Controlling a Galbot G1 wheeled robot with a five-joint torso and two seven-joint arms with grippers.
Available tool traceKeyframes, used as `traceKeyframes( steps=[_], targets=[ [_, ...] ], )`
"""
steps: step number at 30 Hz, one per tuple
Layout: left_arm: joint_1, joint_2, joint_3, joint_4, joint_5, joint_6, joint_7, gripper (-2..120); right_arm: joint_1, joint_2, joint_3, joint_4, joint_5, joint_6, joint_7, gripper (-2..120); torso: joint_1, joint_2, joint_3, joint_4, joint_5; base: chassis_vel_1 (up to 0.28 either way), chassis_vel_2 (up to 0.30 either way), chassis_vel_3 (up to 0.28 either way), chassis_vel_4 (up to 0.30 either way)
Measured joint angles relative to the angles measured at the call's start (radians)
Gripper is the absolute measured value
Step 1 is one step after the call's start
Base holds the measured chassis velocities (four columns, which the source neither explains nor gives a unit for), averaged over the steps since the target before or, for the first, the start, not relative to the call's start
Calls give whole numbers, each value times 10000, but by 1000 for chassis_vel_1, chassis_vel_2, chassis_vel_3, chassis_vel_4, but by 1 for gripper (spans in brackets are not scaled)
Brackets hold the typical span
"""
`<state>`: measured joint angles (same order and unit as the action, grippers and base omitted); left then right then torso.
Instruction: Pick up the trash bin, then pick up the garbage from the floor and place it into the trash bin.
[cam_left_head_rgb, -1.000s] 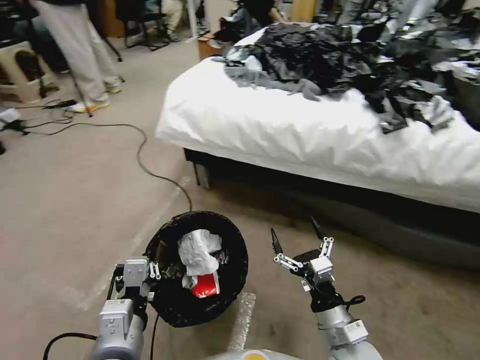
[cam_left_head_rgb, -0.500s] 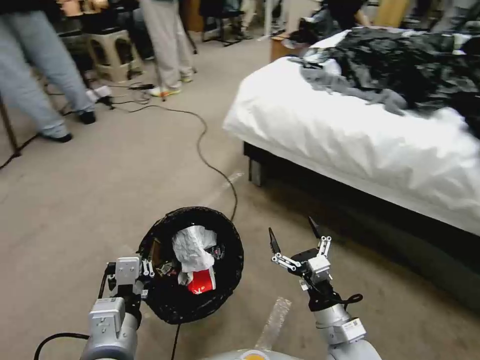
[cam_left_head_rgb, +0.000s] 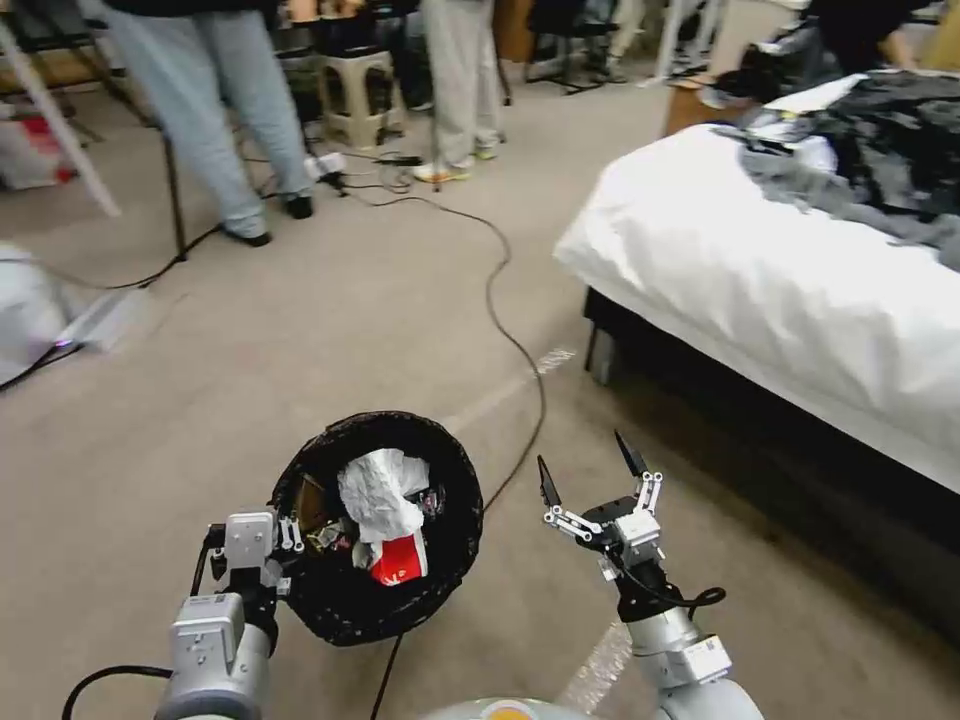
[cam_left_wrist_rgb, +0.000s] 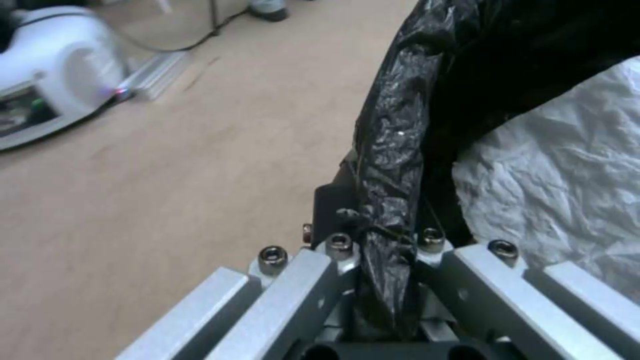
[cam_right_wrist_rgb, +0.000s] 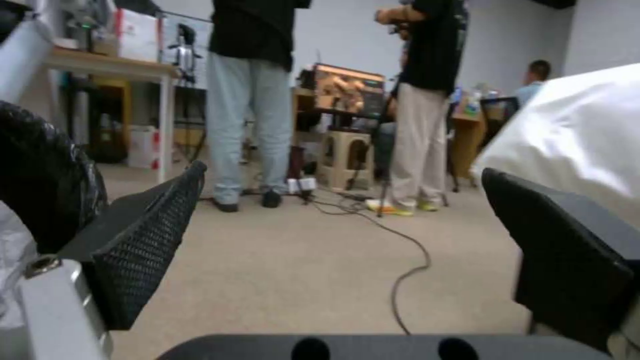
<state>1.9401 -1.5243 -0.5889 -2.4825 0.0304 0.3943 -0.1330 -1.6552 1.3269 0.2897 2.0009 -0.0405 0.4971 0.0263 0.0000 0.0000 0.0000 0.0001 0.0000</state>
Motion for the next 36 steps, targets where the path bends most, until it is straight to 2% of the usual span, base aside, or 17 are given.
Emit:
traceKeyframes(
  steps=[36],
  targets=[
    [-64, -44, 140, 551, 22, -218, -22, 0, 5, 0, 18, -2, 14, -95, -87, 100, -1, 0, 0, 1, 0, 123, 125, 122, 122]
  ],
)
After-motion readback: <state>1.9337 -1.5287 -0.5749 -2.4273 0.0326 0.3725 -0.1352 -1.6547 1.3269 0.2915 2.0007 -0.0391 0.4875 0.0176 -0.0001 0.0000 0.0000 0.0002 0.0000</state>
